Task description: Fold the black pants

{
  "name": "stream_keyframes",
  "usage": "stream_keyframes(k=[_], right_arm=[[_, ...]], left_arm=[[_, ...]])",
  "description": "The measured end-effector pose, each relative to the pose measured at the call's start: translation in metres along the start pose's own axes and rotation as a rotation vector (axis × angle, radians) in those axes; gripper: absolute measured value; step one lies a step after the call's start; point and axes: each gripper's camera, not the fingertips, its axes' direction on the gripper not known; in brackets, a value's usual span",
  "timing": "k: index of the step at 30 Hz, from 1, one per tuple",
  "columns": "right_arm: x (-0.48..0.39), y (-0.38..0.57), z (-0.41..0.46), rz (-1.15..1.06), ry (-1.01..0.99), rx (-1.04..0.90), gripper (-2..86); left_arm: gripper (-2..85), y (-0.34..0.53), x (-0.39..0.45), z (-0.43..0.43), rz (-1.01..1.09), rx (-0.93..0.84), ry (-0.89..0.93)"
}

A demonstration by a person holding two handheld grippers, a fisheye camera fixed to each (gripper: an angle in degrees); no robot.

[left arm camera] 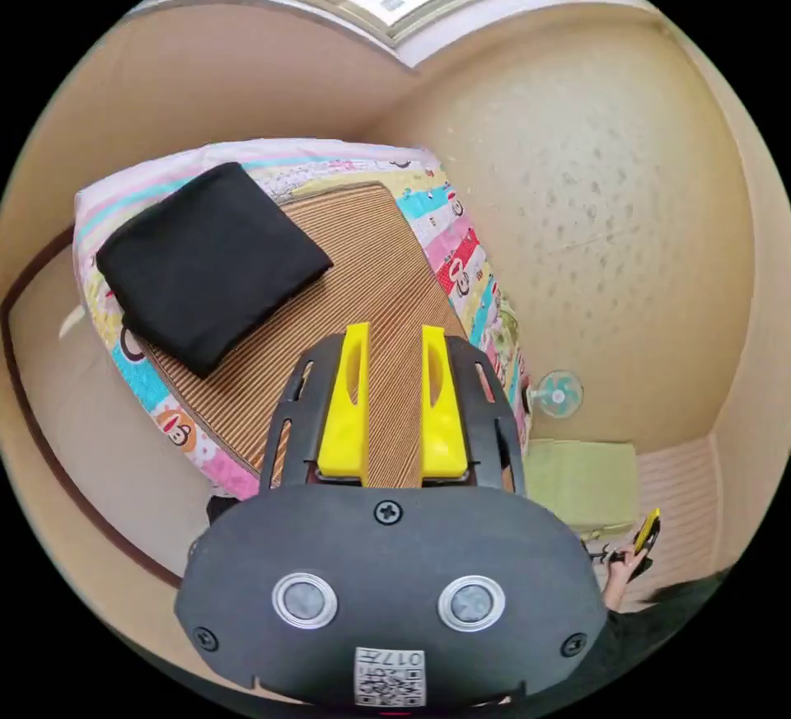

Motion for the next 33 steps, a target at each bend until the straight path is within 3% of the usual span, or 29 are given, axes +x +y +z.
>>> stream_keyframes(k=[4,7,11,14,16,18,23,26,28,30,33], right_arm=[[0.020,0.017,0.039,0.207,-0.227,0.042,0.2],[0.042,0.025,0.052,0.361,-0.394,0.117,0.2],[0.059,0.035,0.054,0.466,-0.389,0.223,0.3],[0.059,0.040,0.064,0.469,-0.361,0.195,0.4],[0.059,0.043,0.070,0.467,-0.357,0.167,0.3],[0.062,0.050,0.077,0.467,-0.342,0.155,0.3],[0.080,0.068,0.096,0.495,-0.356,0.140,0.4],[0.094,0.085,0.113,0.532,-0.378,0.112,0.4],[0.103,0.095,0.121,0.558,-0.385,0.096,0.4],[0.115,0.107,0.130,0.584,-0.390,0.056,0.4],[0.125,0.120,0.132,0.596,-0.347,-0.013,0.4]], left_arm=[[9.9,-0.061,-0.078,-0.050,-0.189,0.135,-0.249],[12.9,-0.098,-0.116,-0.063,-0.305,0.135,-0.337],[13.2,-0.118,-0.146,-0.047,-0.384,0.107,-0.272],[9.5,-0.117,-0.142,-0.048,-0.424,0.177,-0.186],[5.6,-0.118,-0.120,-0.040,-0.335,0.156,-0.012],[4.9,-0.124,-0.080,-0.019,-0.177,0.045,0.117],[4.1,-0.089,0.100,0.059,0.359,-0.336,0.231],[3.7,-0.019,0.183,0.105,0.606,-0.617,0.342],[2.2,0.058,0.223,0.127,0.784,-0.900,0.414],[0.6,0.109,0.233,0.125,0.819,-1.046,0.543],[0.9,0.131,0.210,0.106,0.654,-1.020,0.597]])
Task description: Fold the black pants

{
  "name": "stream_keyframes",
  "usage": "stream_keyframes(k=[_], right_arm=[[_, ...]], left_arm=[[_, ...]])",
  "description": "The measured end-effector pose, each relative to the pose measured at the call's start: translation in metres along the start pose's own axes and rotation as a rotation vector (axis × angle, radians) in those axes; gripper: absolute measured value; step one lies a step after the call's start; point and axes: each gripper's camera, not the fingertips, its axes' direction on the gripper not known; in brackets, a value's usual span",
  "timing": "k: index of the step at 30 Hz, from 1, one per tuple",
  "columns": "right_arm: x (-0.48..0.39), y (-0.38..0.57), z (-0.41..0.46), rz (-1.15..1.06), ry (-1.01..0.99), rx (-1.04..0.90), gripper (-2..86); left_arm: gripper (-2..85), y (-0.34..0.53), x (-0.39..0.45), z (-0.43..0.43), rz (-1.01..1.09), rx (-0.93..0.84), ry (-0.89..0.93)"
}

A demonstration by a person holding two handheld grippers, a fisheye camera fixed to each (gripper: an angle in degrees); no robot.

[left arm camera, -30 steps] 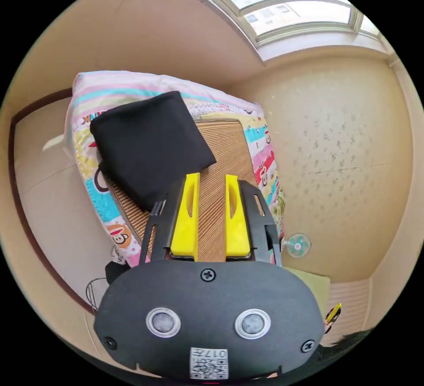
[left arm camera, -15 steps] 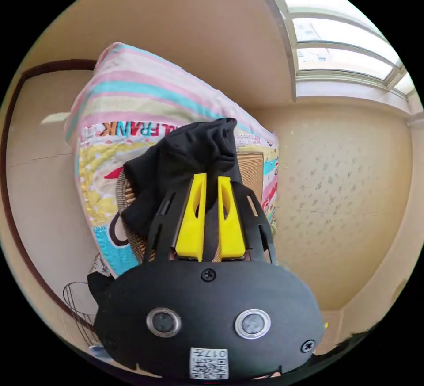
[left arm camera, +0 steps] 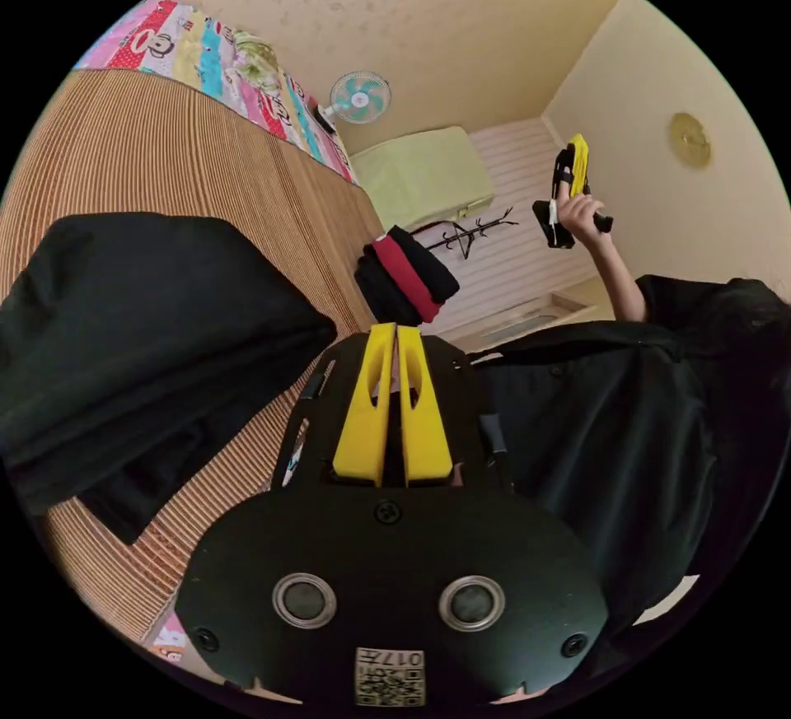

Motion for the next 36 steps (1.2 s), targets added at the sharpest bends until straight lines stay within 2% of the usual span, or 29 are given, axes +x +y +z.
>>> stream_keyframes(k=[2,7,10,12,15,19,21,22,24,25,27,30,32,34,35,36], right_arm=[[0.009,0.004,-0.005,0.018,0.044,-0.018,0.4],[0.040,0.014,-0.010,0.065,0.078,-0.052,0.4],[0.063,0.019,-0.001,0.108,0.089,-0.113,0.4],[0.080,0.023,0.007,0.145,0.076,-0.145,0.5],[0.095,0.026,0.018,0.162,0.044,-0.179,0.6],[0.105,0.031,0.030,0.166,0.087,-0.244,1.0],[0.108,0.034,0.049,0.117,0.256,-0.360,1.7],[0.109,0.035,0.058,0.096,0.313,-0.407,2.1],[0.122,0.044,0.110,-0.038,0.538,-0.689,5.4],[0.128,0.048,0.126,-0.071,0.593,-0.767,6.6],[0.151,0.069,0.184,-0.215,0.724,-0.975,13.2],[0.192,0.081,0.235,-0.272,0.705,-1.019,15.9],[0.229,0.086,0.254,-0.275,0.760,-1.070,16.3],[0.265,0.092,0.256,-0.185,0.695,-1.139,15.1],[0.277,0.093,0.248,-0.059,0.576,-1.131,10.2],[0.268,0.097,0.235,-0.068,0.569,-1.073,6.9]], left_arm=[[5.6,0.025,-0.011,-0.029,-0.139,0.152,-0.080],[12.2,0.125,-0.033,-0.161,-0.687,0.834,-0.528],[12.4,0.135,-0.052,-0.187,-0.782,0.923,-0.586],[11.7,0.136,-0.073,-0.189,-0.818,0.966,-0.492],[10.9,0.127,-0.117,-0.173,-0.822,0.955,-0.182],[6.2,0.126,-0.130,-0.147,-0.789,0.979,-0.027],[4.6,0.120,-0.120,-0.133,-0.673,0.946,0.051],[4.1,0.110,-0.102,-0.121,-0.560,0.888,0.068],[3.8,0.094,-0.065,-0.098,-0.415,0.747,0.025],[3.7,0.089,-0.040,-0.078,-0.342,0.670,-0.006],[3.4,0.090,-0.009,-0.047,-0.258,0.589,-0.001],[3.4,0.097,0.028,-0.001,-0.161,0.503,0.079],[3.3,0.102,0.049,0.025,-0.099,0.436,0.094],[3.4,0.114,0.071,0.052,-0.045,0.372,0.108],[3.4,0.119,0.074,0.055,-0.044,0.371,0.100],[3.3,0.131,0.080,0.058,-0.052,0.378,0.073]])
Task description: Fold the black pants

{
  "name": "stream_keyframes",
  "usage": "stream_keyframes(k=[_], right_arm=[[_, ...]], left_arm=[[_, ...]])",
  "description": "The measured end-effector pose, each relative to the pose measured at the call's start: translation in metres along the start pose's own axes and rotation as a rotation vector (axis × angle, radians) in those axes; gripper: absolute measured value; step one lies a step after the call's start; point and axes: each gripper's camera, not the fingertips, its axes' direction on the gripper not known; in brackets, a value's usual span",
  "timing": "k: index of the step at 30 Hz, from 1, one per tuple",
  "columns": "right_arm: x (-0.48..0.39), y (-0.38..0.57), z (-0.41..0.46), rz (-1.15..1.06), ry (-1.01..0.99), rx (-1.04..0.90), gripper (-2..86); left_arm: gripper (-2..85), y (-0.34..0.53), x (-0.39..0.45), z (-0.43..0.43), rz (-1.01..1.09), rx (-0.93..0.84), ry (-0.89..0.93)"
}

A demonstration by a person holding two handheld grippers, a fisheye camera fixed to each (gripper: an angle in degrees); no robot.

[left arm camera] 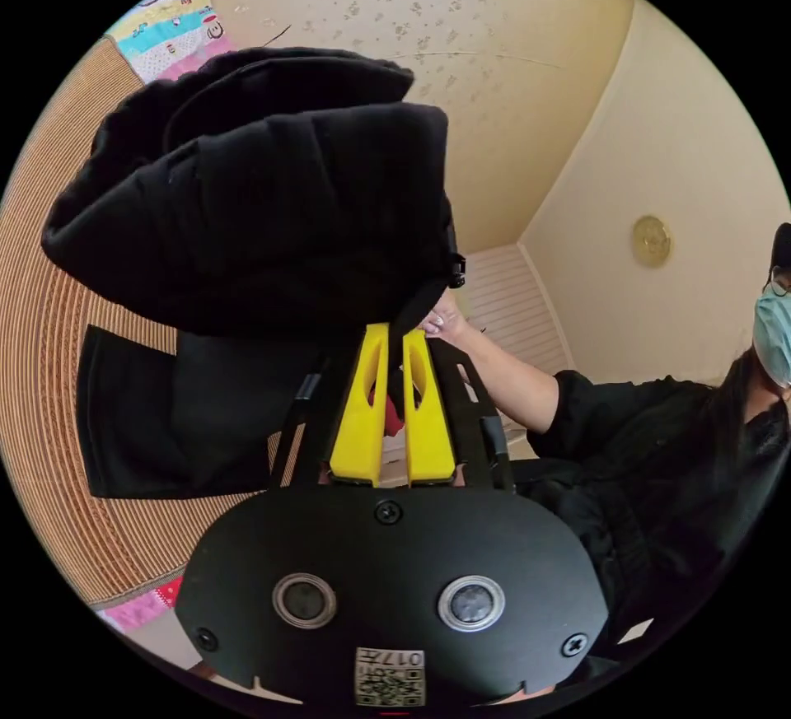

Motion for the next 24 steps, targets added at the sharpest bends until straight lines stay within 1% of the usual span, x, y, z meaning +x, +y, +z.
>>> stream_keyframes(k=[1,2,3,4,6,7,8,9,10,12,14,18,21,24], right_arm=[[-0.006,0.009,-0.004,-0.027,0.008,0.021,6.1],[-0.017,0.030,-0.018,-0.073,-0.025,0.055,4.9],[-0.028,0.054,-0.039,-0.112,-0.099,0.108,4.0],[-0.034,0.067,-0.052,-0.132,-0.130,0.145,3.7],[-0.064,0.121,-0.114,-0.240,-0.241,0.310,2.8],[-0.073,0.134,-0.132,-0.272,-0.264,0.346,2.6],[-0.090,0.162,-0.169,-0.331,-0.307,0.442,2.3],[-0.107,0.188,-0.207,-0.396,-0.360,0.536,2.0],[-0.115,0.200,-0.226,-0.426,-0.387,0.583,1.9],[-0.144,0.244,-0.298,-0.538,-0.460,0.737,1.6],[-0.168,0.270,-0.343,-0.633,-0.485,0.809,1.4],[-0.235,0.316,-0.417,-0.885,-0.474,0.820,1.1],[-0.271,0.343,-0.455,-0.949,-0.380,0.883,1.1],[-0.283,0.346,-0.479,-0.905,-0.279,0.929,1.2]], left_arm=[[3.3,0.013,0.005,-0.006,0.004,0.012,-0.019],[3.2,0.019,0.008,-0.010,0.011,0.016,-0.021],[3.1,0.032,0.016,-0.018,0.030,0.025,-0.027],[3.0,0.046,0.030,-0.026,0.071,0.034,-0.023],[2.8,0.065,0.058,-0.036,0.150,0.049,-0.018],[2.6,0.075,0.078,-0.042,0.200,0.066,-0.009],[2.4,0.080,0.089,-0.045,0.227,0.077,-0.003],[2.2,0.087,0.112,-0.052,0.281,0.118,0.006],[1.8,0.093,0.136,-0.060,0.339,0.174,0.015],[1.0,0.098,0.171,-0.070,0.428,0.275,0.038],[0.3,0.096,0.210,-0.072,0.540,0.343,0.059],[-0.2,0.085,0.306,-0.050,0.830,0.439,0.050],[-0.3,0.074,0.356,-0.036,0.942,0.466,0.001],[-0.4,0.062,0.378,-0.025,0.989,0.533,-0.081]])
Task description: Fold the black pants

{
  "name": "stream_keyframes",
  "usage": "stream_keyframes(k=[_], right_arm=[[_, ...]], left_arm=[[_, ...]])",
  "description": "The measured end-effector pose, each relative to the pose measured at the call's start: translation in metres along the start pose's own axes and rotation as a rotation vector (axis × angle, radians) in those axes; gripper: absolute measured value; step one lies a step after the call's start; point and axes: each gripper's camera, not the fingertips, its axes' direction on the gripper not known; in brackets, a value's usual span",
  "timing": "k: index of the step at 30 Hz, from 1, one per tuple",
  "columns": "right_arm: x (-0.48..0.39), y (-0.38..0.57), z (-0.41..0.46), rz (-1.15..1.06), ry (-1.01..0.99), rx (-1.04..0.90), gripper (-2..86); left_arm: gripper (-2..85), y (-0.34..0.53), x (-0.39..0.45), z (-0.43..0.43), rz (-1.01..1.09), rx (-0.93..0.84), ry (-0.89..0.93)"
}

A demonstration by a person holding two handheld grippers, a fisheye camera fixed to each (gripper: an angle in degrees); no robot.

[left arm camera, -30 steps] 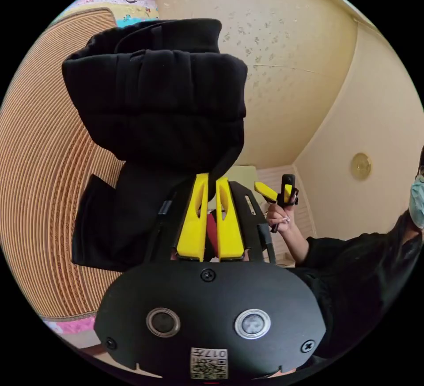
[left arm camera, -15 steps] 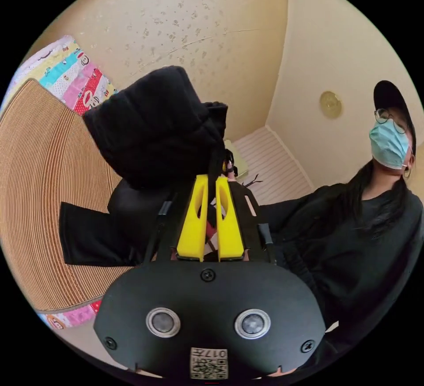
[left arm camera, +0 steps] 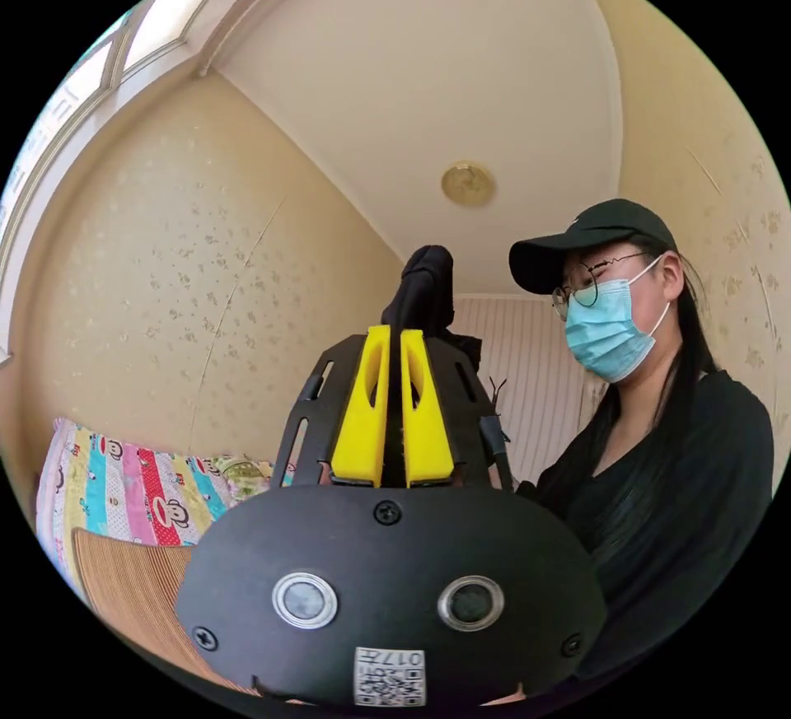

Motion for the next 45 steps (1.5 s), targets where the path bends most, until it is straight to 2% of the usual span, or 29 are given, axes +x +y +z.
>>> stream_keyframes(k=[2,4,7,9,11,13,15,16,18,19,21,22,25,28,29,30,31,32,35,37,38,39,41,43,45], right_arm=[[0.019,-0.012,0.000,0.014,0.102,-0.043,1.4],[0.056,-0.027,0.006,0.023,0.280,-0.112,1.7],[0.165,-0.051,0.030,0.092,0.520,-0.215,2.1],[0.280,-0.067,0.044,0.232,0.698,-0.226,2.4],[0.358,-0.066,0.037,0.364,0.797,-0.206,2.6],[0.406,-0.045,0.011,0.482,0.898,-0.147,2.8],[0.446,0.005,-0.025,0.583,0.929,-0.127,3.1],[0.455,0.021,-0.032,0.601,0.924,-0.154,3.2],[0.485,0.104,-0.063,0.683,0.953,-0.334,4.0],[0.491,0.129,-0.071,0.709,0.975,-0.388,4.2],[0.507,0.234,-0.107,0.848,1.055,-0.627,5.2],[0.509,0.262,-0.117,0.894,1.074,-0.680,5.5],[0.498,0.366,-0.167,1.058,1.123,-0.812,6.8],[0.483,0.439,-0.203,1.163,1.156,-0.939,8.4],[0.476,0.462,-0.210,1.152,1.204,-1.054,8.9],[0.467,0.483,-0.212,1.103,1.257,-1.214,9.1],[0.459,0.491,-0.211,1.051,1.271,-1.286,9.0],[0.438,0.496,-0.206,0.909,1.283,-1.335,8.6],[0.402,0.508,-0.216,0.942,1.263,-1.402,7.3],[0.387,0.501,-0.238,1.051,1.278,-1.318,6.3],[0.374,0.487,-0.255,1.061,1.315,-1.187,6.9],[0.365,0.475,-0.273,1.063,1.358,-1.065,7.9],[0.365,0.471,-0.299,1.113,1.354,-0.979,9.7],[0.374,0.484,-0.316,1.166,1.311,-1.013,11.2],[0.378,0.497,-0.322,1.093,1.310,-1.130,11.2]], left_arm=[[-0.4,-0.001,-0.014,0.017,-0.022,0.008,-0.045],[-0.4,0.002,-0.059,0.060,-0.093,-0.083,-0.110],[-0.1,0.016,-0.156,0.140,-0.252,-0.233,-0.246],[0.4,0.028,-0.228,0.192,-0.308,-0.304,-0.383],[1.5,0.048,-0.305,0.240,-0.354,-0.400,-0.471],[3.4,0.096,-0.391,0.274,-0.418,-0.560,-0.560],[3.3,0.142,-0.429,0.267,-0.495,-0.587,-0.615],[3.1,0.179,-0.446,0.257,-0.523,-0.611,-0.604],[3.2,0.248,-0.467,0.240,-0.564,-0.720,-0.610],[3.3,0.302,-0.478,0.226,-0.606,-0.823,-0.637],[3.7,0.391,-0.490,0.199,-0.690,-1.005,-0.674],[3.8,0.449,-0.494,0.177,-0.764,-1.122,-0.695],[3.9,0.560,-0.486,0.126,-0.887,-1.316,-0.692],[3.7,0.637,-0.467,0.091,-0.913,-1.541,-0.723],[3.3,0.653,-0.461,0.085,-0.925,-1.595,-0.704],[2.4,0.662,-0.444,0.077,-0.866,-1.577,-0.702],[0.9,0.655,-0.429,0.072,-0.775,-1.529,-0.752],[0.1,0.655,-0.426,0.073,-0.764,-1.553,-0.772],[-0.7,0.649,-0.420,0.079,-0.794,-1.687,-0.834],[-0.9,0.634,-0.419,0.068,-0.897,-1.664,-0.778],[-0.9,0.629,-0.419,0.063,-0.927,-1.636,-0.769],[-1.0,0.615,-0.419,0.054,-0.978,-1.573,-0.770],[-0.9,0.592,-0.419,0.046,-1.011,-1.479,-0.778],[-0.9,0.570,-0.423,0.050,-1.018,-1.433,-0.749],[-0.8,0.560,-0.429,0.062,-1.025,-1.429,-0.698]])
